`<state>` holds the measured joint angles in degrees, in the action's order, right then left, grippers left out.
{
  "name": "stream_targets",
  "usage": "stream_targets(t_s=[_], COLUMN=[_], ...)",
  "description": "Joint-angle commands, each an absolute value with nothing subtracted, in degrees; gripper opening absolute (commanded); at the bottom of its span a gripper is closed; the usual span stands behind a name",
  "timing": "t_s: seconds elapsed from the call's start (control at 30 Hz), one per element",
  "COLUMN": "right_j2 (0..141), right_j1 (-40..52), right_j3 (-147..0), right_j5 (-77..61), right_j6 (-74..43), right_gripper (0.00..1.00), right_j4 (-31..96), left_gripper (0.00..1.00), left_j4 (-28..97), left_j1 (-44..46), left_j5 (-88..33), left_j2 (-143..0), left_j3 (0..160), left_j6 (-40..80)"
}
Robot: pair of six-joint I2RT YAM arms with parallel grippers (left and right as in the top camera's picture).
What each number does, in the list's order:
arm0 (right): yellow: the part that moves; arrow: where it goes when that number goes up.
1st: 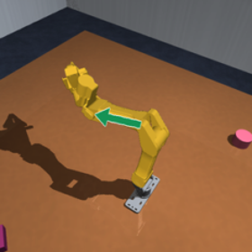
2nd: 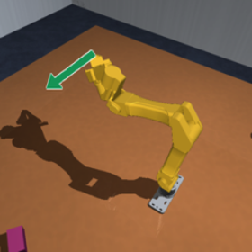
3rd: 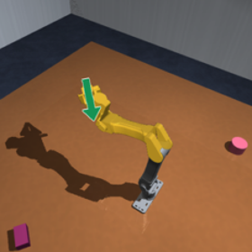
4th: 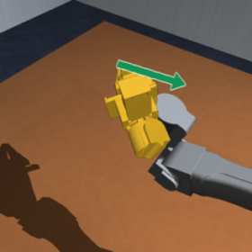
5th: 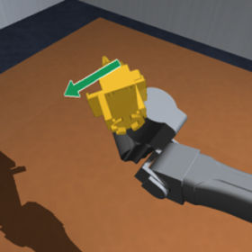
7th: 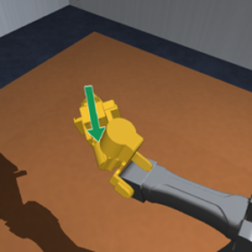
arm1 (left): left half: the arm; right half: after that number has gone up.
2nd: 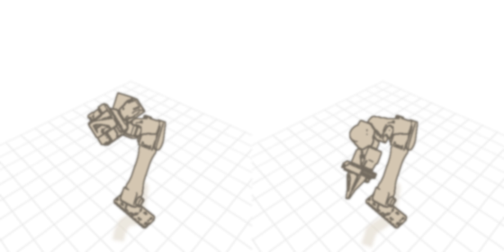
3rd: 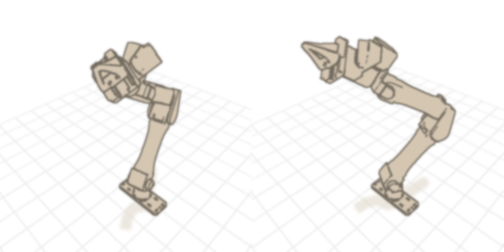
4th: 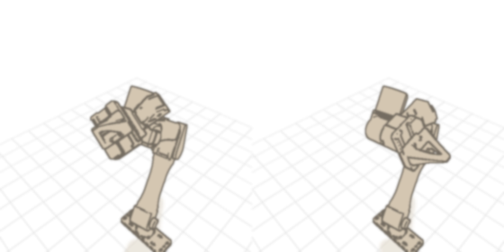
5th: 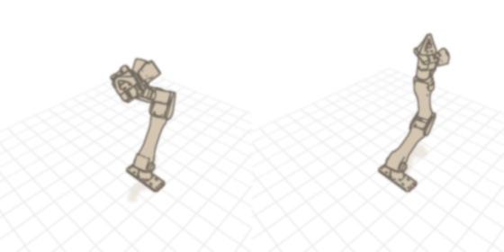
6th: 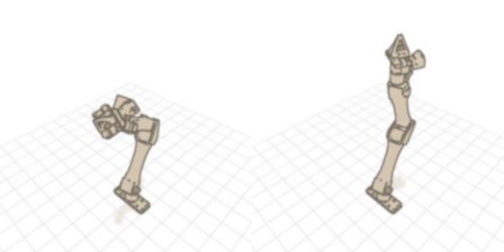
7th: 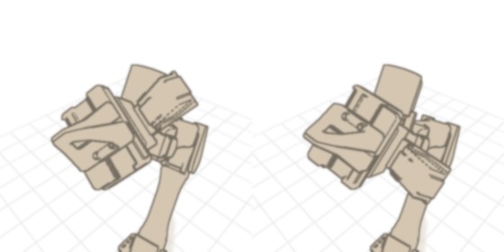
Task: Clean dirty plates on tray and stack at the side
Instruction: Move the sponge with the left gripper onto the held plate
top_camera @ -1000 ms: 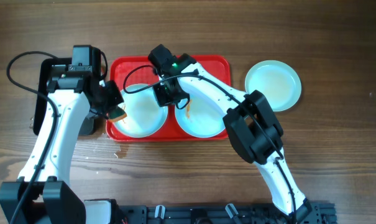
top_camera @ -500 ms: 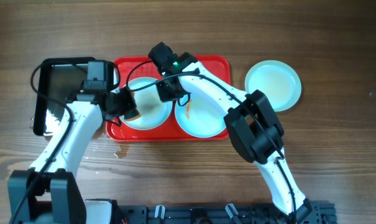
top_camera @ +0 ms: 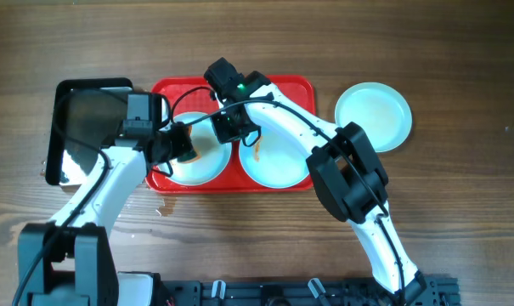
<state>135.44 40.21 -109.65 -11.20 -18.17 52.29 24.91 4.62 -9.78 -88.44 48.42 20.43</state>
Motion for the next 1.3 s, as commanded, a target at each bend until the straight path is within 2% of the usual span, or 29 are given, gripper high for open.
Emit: stream_targets(t_s=[0.0, 0.17, 0.27, 0.6, 0.87, 1.03, 1.13, 1.27], right_j2=[136.57, 136.57, 136.57, 136.57, 136.57, 136.57, 136.57, 136.57], right_j1=[40.42, 40.45, 40.45, 40.45, 40.45, 40.45, 40.45, 40.45], right_j3=[-109.38, -109.38, -109.38, -109.38, -109.38, -109.38, -109.38, -109.38], right_j5=[-12.78, -12.78, -12.75, -12.19, -11.66, -11.66, -11.66, -11.66], right_j6=[-16.71, -16.71, -16.71, -16.64, -16.67, -16.69, -16.69, -16.97], right_gripper=[0.04, 0.04, 0.04, 0.04, 0.04, 0.04, 0.04, 0.04], right_j4=[52.53, 52.53, 52.75, 53.12, 53.23, 53.17, 53.17, 53.17], left_gripper=[0.04, 0.04, 0.04, 0.04, 0.04, 0.04, 0.04, 0.04], left_j4=[22.76, 20.45, 20.10, 28.60, 29.71, 35.97, 37.10, 32.34], left_j1=[4.78, 6.37, 7.79, 8.25, 8.25, 8.38, 8.80, 8.91], left_j5=[-12.27, -14.74, -11.29, 19.22, 29.30, 25.19, 16.67, 0.32], left_j2=[-91.68, -94.94, -96.62, -99.68, -99.53, -98.02, -95.81, -94.06], left_j3=[46.39, 46.39, 46.39, 46.41, 48.16, 53.63, 55.66, 55.70], left_j6=[20.45, 21.85, 21.85, 23.75, 26.20, 26.39, 26.37, 26.26])
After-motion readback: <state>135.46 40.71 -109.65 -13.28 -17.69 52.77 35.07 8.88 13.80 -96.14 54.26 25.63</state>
